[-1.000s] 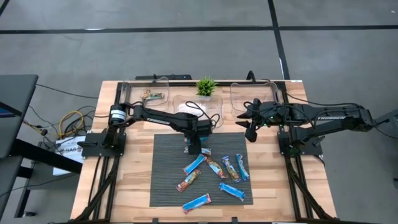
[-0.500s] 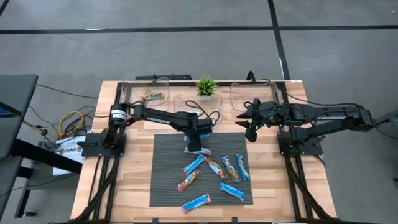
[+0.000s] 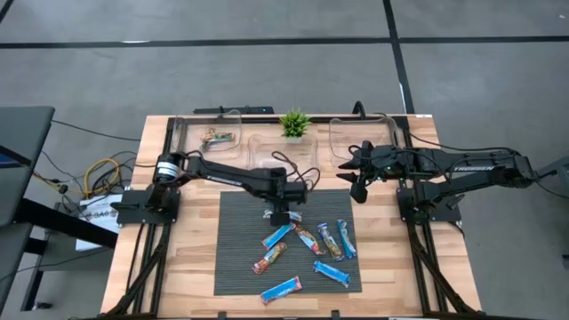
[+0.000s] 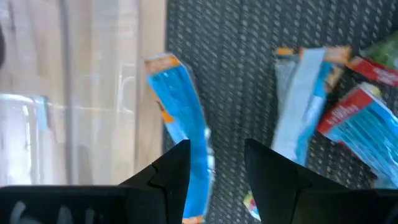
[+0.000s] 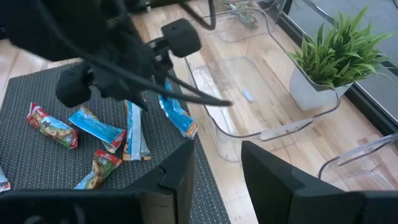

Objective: Pick and place Granola Bars by type
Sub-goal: Put the blue granola bar into the left transparent bin

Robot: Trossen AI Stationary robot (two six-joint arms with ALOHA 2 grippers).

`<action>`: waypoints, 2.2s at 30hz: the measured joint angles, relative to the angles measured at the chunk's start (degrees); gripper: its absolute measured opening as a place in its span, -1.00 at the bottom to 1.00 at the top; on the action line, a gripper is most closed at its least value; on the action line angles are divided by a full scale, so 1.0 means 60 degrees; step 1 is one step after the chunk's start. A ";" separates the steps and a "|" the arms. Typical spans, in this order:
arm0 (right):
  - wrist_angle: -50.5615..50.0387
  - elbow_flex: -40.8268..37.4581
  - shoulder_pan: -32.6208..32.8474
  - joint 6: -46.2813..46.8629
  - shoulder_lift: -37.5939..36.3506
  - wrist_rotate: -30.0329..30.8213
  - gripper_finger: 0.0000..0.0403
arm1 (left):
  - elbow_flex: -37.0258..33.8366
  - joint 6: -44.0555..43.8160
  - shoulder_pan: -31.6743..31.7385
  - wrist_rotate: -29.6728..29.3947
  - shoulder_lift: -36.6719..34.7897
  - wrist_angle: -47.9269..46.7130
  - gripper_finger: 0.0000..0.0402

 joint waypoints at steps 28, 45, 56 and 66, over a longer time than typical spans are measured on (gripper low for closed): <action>-0.0004 0.0000 -0.0003 0.0007 0.0000 0.0087 -0.39 | -0.1897 -0.0530 0.0028 -0.1430 0.0007 0.1237 -0.39; 0.0387 0.0000 -0.0004 -0.0248 0.0000 -0.0337 -0.39 | -0.1171 -0.1392 0.0030 -0.1224 -0.0296 0.0645 -0.83; 0.1373 0.0000 -0.0003 -0.0499 0.0000 -0.2120 -0.39 | -0.0946 -0.2046 0.0510 -0.2554 -0.2492 0.0261 -0.87; 0.2001 0.0000 -0.0473 -0.0670 0.0004 -0.1705 -0.39 | -0.0943 -0.2368 0.2051 -0.4680 -0.3813 -0.2309 -0.87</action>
